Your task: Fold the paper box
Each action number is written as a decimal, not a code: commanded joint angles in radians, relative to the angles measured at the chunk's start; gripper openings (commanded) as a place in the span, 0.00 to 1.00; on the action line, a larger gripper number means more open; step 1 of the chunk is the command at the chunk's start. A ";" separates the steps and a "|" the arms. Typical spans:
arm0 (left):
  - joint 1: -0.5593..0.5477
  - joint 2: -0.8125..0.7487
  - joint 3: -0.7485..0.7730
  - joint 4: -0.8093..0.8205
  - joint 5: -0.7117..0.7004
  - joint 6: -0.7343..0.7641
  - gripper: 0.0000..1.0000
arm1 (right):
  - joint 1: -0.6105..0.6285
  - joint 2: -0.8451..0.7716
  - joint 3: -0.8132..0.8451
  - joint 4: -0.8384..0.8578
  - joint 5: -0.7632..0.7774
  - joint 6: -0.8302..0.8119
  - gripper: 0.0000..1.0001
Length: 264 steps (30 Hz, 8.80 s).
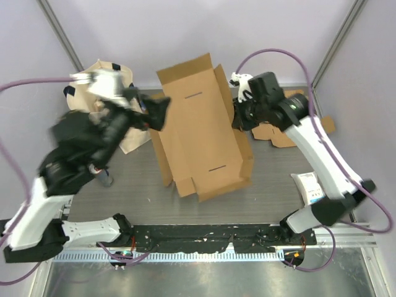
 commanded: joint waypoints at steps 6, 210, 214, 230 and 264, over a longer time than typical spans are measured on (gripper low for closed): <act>0.185 0.234 -0.033 -0.112 0.206 -0.117 1.00 | -0.128 0.393 0.225 -0.180 0.388 -0.151 0.02; 0.483 0.135 -1.067 0.689 0.499 -0.568 0.68 | 0.088 0.189 -0.402 0.810 0.159 -0.840 0.02; 0.490 -0.005 -1.093 0.620 0.404 -0.591 0.56 | 0.154 0.169 -0.492 0.933 0.299 -0.891 0.02; 0.648 0.056 -0.991 0.572 0.375 -0.544 0.75 | 0.292 0.042 -0.807 1.360 0.522 -1.080 0.02; 0.563 0.211 -0.898 0.665 0.547 -0.473 0.12 | 0.203 0.094 -0.769 1.396 0.368 -1.295 0.02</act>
